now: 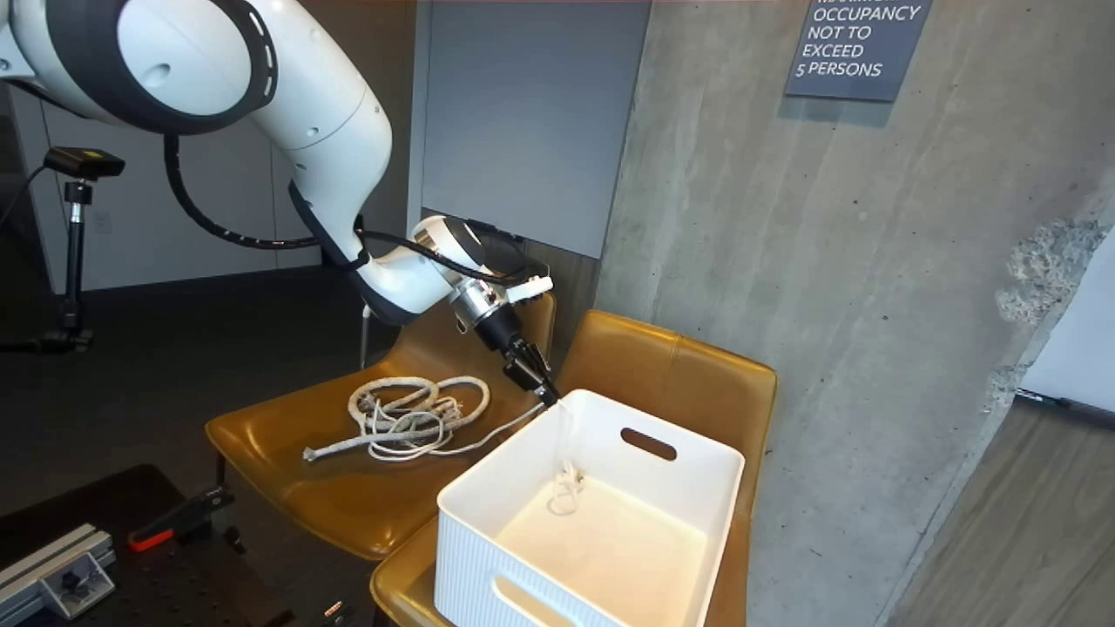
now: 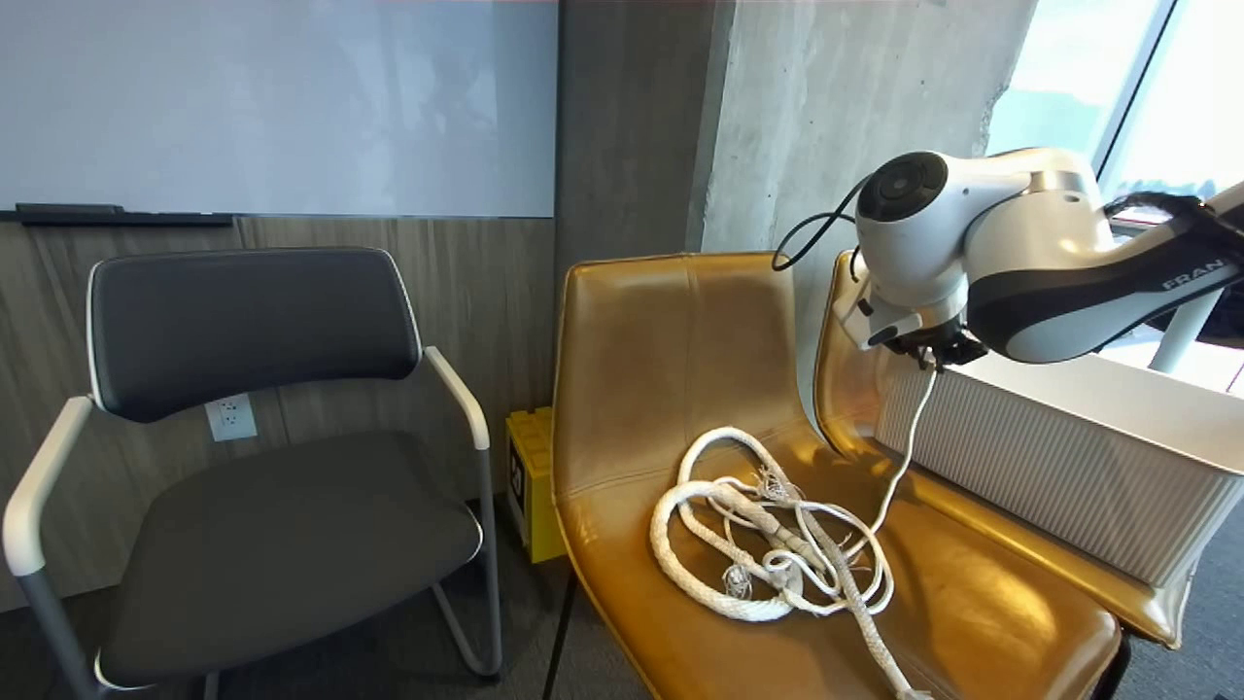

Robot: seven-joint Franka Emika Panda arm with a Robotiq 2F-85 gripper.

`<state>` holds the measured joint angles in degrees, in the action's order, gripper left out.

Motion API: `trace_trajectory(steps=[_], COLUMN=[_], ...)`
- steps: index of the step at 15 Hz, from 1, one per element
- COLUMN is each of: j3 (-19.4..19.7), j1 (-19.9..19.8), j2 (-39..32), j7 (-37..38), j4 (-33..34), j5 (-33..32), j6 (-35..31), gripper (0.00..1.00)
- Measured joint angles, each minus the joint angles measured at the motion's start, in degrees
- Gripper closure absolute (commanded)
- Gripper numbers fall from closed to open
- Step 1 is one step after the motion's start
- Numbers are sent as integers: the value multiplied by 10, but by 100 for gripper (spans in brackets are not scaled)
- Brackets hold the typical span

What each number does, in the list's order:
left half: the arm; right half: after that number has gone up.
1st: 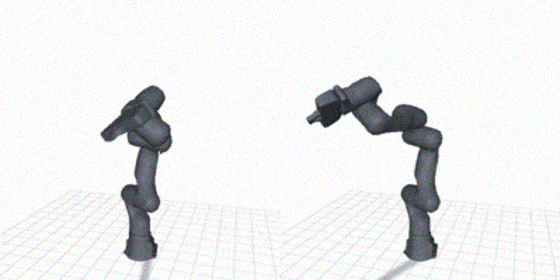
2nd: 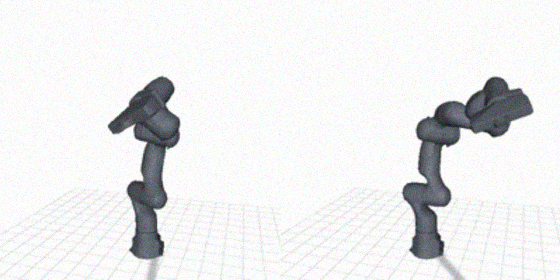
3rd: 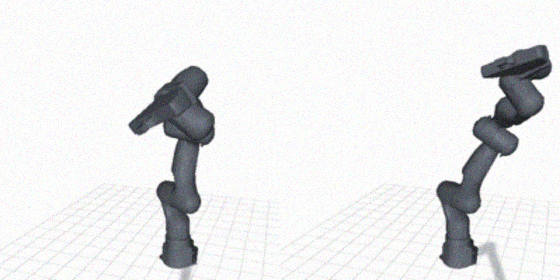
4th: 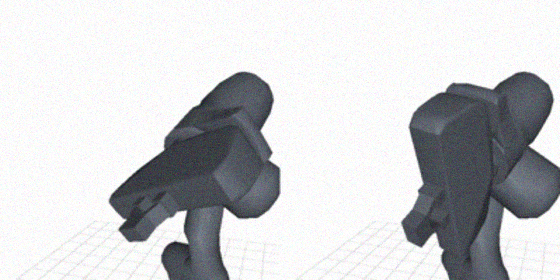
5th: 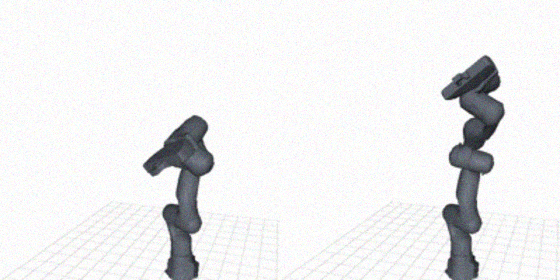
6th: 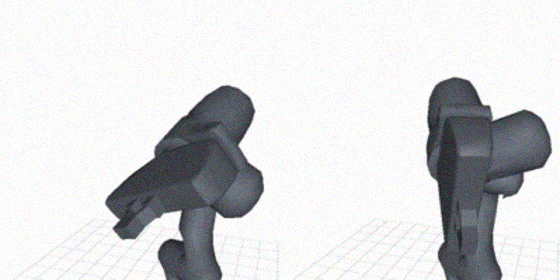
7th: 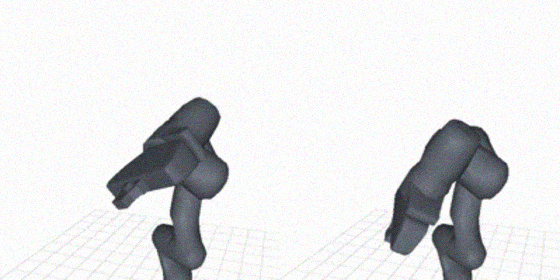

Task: Put the ropes inside the white basket then remove the ropes

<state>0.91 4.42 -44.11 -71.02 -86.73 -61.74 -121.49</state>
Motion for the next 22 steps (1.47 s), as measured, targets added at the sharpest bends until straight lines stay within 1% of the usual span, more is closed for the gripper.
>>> trace_trajectory(steps=[6,9,12,15,18,22], j3=[-2,-20,-58,-89,-100,-100], j1=[0,2,16,41,69,98], j2=[0,6,25,50,63,61], j7=[0,0,0,0,1,12], j4=[7,22,47,86,145,211], j5=[2,27,110,203,278,342], j6=[4,30,98,178,244,298], gripper=[99,99,99,99,99,99])
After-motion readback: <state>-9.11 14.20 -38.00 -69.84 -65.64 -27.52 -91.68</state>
